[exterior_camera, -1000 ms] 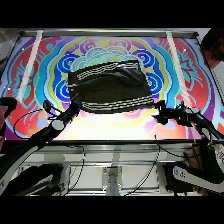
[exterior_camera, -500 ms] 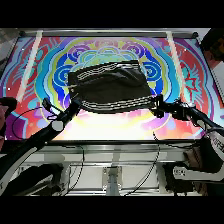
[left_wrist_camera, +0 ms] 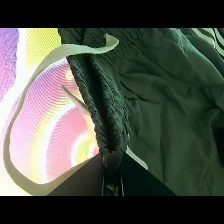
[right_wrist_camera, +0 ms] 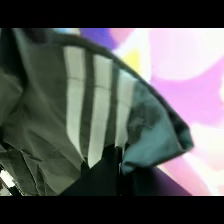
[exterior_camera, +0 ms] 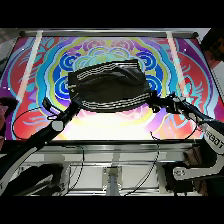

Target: Fold the clothes and pants, and hang the long-sleeved shirts on hangers.

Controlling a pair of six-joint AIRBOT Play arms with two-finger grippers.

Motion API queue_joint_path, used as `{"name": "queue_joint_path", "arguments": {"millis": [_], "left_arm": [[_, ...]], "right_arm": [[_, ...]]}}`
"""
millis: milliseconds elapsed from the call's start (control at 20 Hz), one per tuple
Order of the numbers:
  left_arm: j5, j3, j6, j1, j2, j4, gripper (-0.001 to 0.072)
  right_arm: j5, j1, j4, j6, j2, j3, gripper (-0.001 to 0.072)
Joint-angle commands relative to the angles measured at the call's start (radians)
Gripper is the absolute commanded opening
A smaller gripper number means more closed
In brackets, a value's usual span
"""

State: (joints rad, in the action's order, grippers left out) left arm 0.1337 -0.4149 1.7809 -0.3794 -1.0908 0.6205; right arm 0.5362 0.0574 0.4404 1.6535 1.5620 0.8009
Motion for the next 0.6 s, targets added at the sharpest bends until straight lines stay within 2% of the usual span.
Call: {"name": "queue_joint_path", "arguments": {"millis": [0,50,200,300,400,550], "left_arm": [[0.001,-0.001,0.0,0.003,0.001,0.001,0.0023],[0.0,-0.001,-0.001,0.008,0.001,0.003,0.0022],[-0.026,-0.003,-0.001,0.039,0.001,0.143,0.0022],[-0.152,-0.019,-0.001,0.072,0.001,0.24,0.0022],[-0.253,-0.029,-0.001,0.097,0.014,0.335,0.0021],[-0.287,-0.029,-0.002,0.133,0.082,0.439,0.0019]], "right_arm": [[0.011,-0.005,0.007,0.014,0.002,0.01,0.0062],[0.016,-0.005,0.026,0.014,0.002,0.01,0.0008],[0.05,-0.005,0.138,0.014,-0.005,0.01,0.0005],[0.105,-0.005,0.233,0.016,-0.039,0.008,0.0005],[0.11,-0.005,0.359,0.099,-0.118,-0.018,0.0005],[0.156,0.005,0.561,0.203,-0.276,-0.069,0.0006]]}}
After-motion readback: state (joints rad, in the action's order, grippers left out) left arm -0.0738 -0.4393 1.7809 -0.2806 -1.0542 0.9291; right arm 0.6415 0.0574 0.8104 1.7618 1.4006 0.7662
